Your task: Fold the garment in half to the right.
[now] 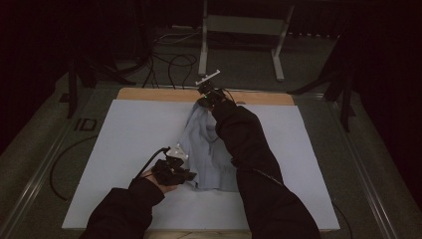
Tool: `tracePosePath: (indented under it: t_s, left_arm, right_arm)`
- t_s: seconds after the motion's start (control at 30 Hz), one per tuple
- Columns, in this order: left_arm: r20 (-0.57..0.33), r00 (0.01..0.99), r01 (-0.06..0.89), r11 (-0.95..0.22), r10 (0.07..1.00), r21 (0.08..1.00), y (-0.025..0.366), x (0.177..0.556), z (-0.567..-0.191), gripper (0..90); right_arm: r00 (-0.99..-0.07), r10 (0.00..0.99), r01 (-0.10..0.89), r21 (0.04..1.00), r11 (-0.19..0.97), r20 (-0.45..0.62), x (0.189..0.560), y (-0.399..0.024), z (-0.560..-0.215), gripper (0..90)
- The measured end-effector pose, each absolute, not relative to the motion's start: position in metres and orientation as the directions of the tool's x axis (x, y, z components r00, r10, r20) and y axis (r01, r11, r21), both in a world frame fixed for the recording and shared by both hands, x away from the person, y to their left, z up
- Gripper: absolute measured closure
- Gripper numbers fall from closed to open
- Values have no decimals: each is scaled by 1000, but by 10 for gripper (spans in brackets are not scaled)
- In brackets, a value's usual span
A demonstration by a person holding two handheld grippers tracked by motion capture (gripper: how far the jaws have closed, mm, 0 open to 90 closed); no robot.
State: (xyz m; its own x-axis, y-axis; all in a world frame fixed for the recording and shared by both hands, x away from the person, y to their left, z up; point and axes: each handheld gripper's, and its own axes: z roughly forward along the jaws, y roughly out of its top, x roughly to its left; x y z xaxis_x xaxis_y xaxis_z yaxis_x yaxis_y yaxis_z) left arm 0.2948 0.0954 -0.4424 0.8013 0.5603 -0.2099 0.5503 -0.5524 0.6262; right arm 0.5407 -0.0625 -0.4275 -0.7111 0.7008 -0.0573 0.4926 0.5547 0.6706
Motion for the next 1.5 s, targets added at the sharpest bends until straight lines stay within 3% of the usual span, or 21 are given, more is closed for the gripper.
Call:
tracePosePath:
  t_s: [0.77, 1.5]
  left_arm:
    - [-175, 869, 460, -628, 462, 627, 35, 302, -418, 871]
    - [-179, 903, 418, -705, 390, 573, -30, 309, -434, 871]
  right_arm:
    - [-675, 737, 500, 726, 472, -15, 534, -128, -408, 875]
    - [-644, 765, 530, 728, 434, 13, 532, -186, -419, 873]
